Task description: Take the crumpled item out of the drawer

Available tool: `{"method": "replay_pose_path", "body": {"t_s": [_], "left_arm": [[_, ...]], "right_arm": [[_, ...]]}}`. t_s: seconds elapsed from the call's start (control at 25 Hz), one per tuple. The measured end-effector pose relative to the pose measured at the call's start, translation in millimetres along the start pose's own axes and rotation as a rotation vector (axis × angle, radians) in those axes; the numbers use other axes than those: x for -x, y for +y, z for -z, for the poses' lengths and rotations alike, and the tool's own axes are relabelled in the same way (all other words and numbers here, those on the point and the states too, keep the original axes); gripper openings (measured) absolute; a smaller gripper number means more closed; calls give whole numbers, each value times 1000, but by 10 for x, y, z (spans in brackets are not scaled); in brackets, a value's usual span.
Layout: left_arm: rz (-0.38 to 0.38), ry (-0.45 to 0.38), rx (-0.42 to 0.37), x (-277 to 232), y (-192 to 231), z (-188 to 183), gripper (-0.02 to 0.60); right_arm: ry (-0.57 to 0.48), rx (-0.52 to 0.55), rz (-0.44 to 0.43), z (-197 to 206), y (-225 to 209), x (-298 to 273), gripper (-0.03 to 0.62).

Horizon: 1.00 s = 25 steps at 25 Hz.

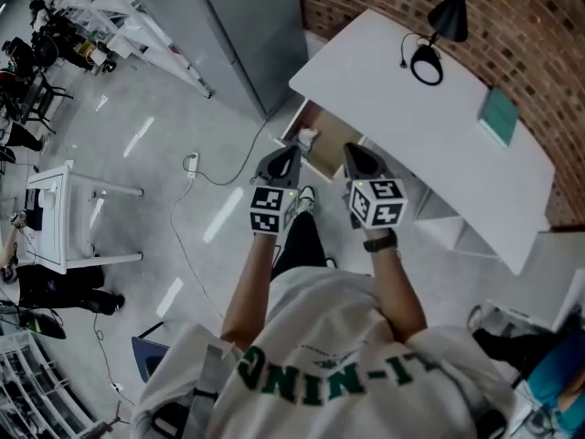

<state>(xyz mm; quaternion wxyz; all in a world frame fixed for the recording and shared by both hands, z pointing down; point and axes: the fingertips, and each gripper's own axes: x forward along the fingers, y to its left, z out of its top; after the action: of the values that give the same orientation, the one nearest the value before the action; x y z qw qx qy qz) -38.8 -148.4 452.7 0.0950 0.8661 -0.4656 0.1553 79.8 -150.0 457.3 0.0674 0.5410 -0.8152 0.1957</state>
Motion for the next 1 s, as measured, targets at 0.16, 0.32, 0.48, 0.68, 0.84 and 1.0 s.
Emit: {"method": "replay_pose_path", "body": {"t_s": [0.16,0.32,0.48,0.68,0.84,1.0], "left_arm": [[20,50,12,-339,207,175,0],[42,102,18,-709,364,398,0],[31,154,-11,-1128,612,630,0],[46,219,10,-1622,910,987,2],[97,277,0,-2048,959,1315,2],[168,348,-65,-2392,1114,1692,5]], "right_arm": [[55,-36,9,146,-55,-275,6],[109,-50,16,335,-158,-569,6],[162,-84,20,583,-242,-917,6],[216,-172,42,904,-353,-1335,6],[246,-184,66,1086,-620,-1610,6],[276,-186,109,1302,-749,-1943,6]]}}
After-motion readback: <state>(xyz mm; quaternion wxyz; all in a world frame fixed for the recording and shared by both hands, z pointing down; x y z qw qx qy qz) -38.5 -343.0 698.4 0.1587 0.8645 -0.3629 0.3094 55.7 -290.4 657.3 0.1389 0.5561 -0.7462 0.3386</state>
